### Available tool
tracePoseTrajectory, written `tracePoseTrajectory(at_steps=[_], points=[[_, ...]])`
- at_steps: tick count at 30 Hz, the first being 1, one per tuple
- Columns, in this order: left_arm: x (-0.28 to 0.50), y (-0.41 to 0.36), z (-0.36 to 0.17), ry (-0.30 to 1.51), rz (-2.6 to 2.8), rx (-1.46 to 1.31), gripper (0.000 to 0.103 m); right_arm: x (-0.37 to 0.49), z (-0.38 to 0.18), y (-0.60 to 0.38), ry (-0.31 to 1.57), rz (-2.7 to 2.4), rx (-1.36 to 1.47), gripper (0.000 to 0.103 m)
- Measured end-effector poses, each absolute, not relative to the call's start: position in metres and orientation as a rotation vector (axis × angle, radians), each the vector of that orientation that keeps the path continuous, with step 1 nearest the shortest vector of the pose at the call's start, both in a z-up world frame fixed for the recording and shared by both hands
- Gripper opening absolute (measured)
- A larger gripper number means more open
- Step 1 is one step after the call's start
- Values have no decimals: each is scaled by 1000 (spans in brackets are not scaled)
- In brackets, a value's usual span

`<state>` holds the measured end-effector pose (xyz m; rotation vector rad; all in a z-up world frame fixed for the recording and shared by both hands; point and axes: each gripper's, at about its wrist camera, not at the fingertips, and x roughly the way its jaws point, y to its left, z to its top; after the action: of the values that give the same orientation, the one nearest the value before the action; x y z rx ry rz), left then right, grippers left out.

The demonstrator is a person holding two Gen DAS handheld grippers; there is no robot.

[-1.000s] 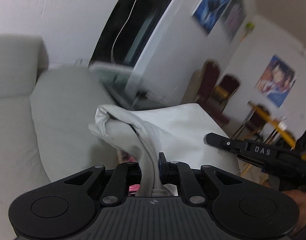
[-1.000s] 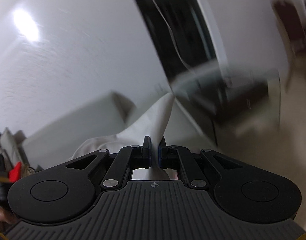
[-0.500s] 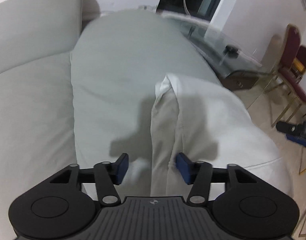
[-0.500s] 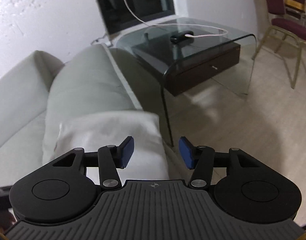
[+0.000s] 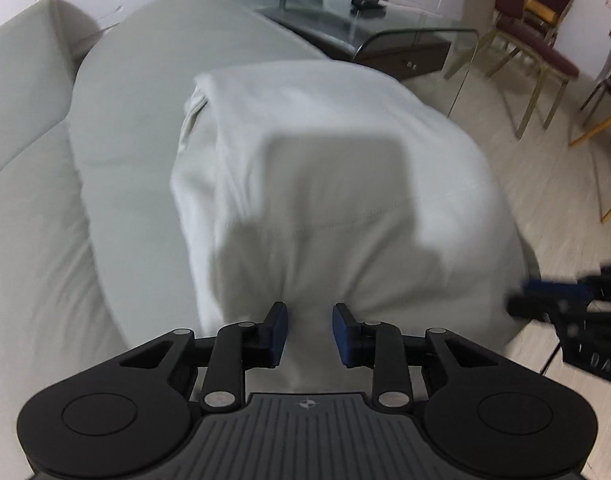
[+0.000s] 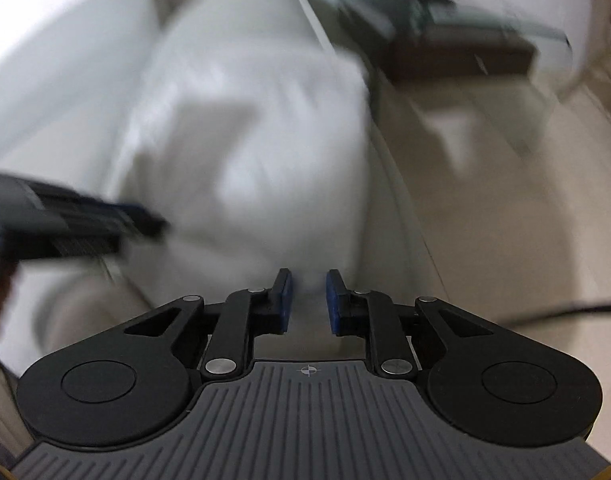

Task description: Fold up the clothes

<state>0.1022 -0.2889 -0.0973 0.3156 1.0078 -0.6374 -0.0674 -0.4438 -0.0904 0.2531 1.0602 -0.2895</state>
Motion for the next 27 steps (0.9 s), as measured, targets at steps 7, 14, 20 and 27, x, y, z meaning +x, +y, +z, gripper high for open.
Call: tracePoseTrajectory(at_steps=[7, 14, 20, 27], points=[[74, -266, -33, 909, -560, 250, 63, -112, -24, -443, 923, -348, 430, 60], [40, -251, 37, 782, -624, 153, 99, -130, 61, -405, 815, -230, 438, 76], [24, -249, 49, 799, -619, 166, 102, -134, 86, -387, 828, -257, 377, 80], [17, -250, 47, 818, -624, 170, 102, -139, 96, -378, 849, -277, 351, 80]])
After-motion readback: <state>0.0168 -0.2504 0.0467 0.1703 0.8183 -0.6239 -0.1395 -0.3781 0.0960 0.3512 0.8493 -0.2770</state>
